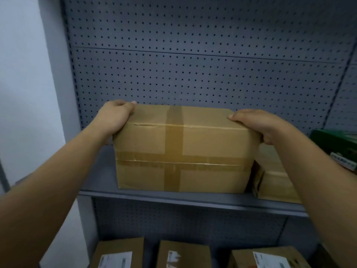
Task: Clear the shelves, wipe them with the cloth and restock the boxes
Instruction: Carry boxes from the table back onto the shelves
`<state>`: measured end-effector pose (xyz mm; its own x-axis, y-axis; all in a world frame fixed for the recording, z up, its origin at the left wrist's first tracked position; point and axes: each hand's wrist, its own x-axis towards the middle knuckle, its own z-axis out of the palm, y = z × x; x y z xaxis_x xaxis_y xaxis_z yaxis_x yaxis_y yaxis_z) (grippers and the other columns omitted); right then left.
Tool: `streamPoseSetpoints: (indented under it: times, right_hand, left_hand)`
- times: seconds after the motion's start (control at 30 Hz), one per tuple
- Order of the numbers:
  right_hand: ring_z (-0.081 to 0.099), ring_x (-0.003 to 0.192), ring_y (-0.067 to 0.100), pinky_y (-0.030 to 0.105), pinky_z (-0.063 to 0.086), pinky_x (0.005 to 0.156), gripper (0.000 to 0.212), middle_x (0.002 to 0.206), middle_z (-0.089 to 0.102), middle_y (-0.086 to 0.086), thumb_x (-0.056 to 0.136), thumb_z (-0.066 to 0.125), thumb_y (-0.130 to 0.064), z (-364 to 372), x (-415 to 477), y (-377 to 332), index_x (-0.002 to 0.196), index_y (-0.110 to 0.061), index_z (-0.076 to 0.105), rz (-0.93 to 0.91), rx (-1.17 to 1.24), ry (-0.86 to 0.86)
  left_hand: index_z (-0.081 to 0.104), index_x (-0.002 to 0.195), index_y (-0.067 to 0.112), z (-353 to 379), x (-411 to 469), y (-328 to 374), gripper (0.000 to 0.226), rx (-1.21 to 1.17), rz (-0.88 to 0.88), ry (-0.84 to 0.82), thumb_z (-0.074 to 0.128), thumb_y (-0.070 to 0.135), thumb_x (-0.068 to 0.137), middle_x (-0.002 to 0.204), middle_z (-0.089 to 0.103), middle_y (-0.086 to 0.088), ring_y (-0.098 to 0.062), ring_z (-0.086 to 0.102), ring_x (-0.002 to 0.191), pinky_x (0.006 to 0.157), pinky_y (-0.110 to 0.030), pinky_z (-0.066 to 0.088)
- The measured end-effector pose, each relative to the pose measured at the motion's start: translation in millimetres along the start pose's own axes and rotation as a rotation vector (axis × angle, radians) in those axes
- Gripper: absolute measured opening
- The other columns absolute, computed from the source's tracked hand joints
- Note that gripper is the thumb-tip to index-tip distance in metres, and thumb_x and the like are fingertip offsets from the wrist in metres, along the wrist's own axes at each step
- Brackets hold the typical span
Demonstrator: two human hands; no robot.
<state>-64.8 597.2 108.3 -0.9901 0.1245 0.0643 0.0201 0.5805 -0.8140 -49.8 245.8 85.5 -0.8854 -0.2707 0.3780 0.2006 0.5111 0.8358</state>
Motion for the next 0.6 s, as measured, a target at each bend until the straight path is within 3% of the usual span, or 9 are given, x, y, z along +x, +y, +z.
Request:
streamPoseSetpoints:
  times: [0.13,0.27,0.37,0.47,0.5,0.6]
  right_hand:
    - [0.059,0.095,0.023,0.034,0.045,0.066,0.041,0.111,0.062,0.003,0.092,0.067,-0.049,6,9,-3,0.126,-0.026,0.065,-0.001,-0.045,0.048]
    - [0.059,0.096,0.022,0.033,0.046,0.071,0.040,0.112,0.063,0.002,0.092,0.066,-0.047,10,16,-3,0.125,-0.025,0.067,-0.029,-0.058,0.101]
    - [0.057,0.091,0.020,0.036,0.045,0.078,0.033,0.108,0.063,0.001,0.095,0.063,-0.041,11,16,-4,0.120,-0.020,0.070,-0.066,-0.084,0.142]
    - [0.061,0.097,0.032,0.047,0.050,0.092,0.035,0.117,0.068,0.016,0.099,0.056,-0.031,11,14,-4,0.118,-0.004,0.070,-0.127,-0.176,0.236]
    - [0.062,0.097,0.030,0.047,0.052,0.092,0.034,0.118,0.069,0.016,0.101,0.054,-0.030,10,11,-5,0.113,-0.005,0.072,-0.152,-0.228,0.277]
    - [0.060,0.092,0.016,0.042,0.054,0.092,0.023,0.112,0.069,-0.002,0.102,0.050,-0.034,8,-2,-7,0.109,-0.029,0.071,-0.236,-0.385,0.352]
  left_hand:
    - [0.074,0.113,0.018,10,13,-5,0.038,0.035,0.040,0.102,0.048,0.043,0.103,0.107,0.069,-0.001,-0.019,0.059,0.091,0.085,-0.033,0.043]
    - [0.076,0.101,0.026,14,21,-8,0.037,0.145,0.102,0.165,0.044,0.044,0.102,0.103,0.072,0.001,-0.023,0.063,0.093,0.090,-0.041,0.052]
    - [0.075,0.098,0.027,15,24,-8,0.040,0.240,0.129,0.161,0.041,0.048,0.102,0.099,0.072,-0.002,-0.027,0.064,0.088,0.085,-0.043,0.053]
    - [0.073,0.100,0.026,11,23,-7,0.044,0.358,0.177,0.154,0.038,0.052,0.103,0.091,0.070,-0.005,-0.030,0.062,0.082,0.074,-0.040,0.050]
    - [0.072,0.103,0.025,8,21,-8,0.044,0.407,0.200,0.154,0.038,0.053,0.103,0.088,0.069,-0.005,-0.029,0.061,0.081,0.070,-0.038,0.048]
    - [0.069,0.112,0.026,3,5,-7,0.043,0.547,0.311,0.151,0.038,0.055,0.103,0.092,0.070,-0.005,-0.031,0.062,0.084,0.067,-0.035,0.043]
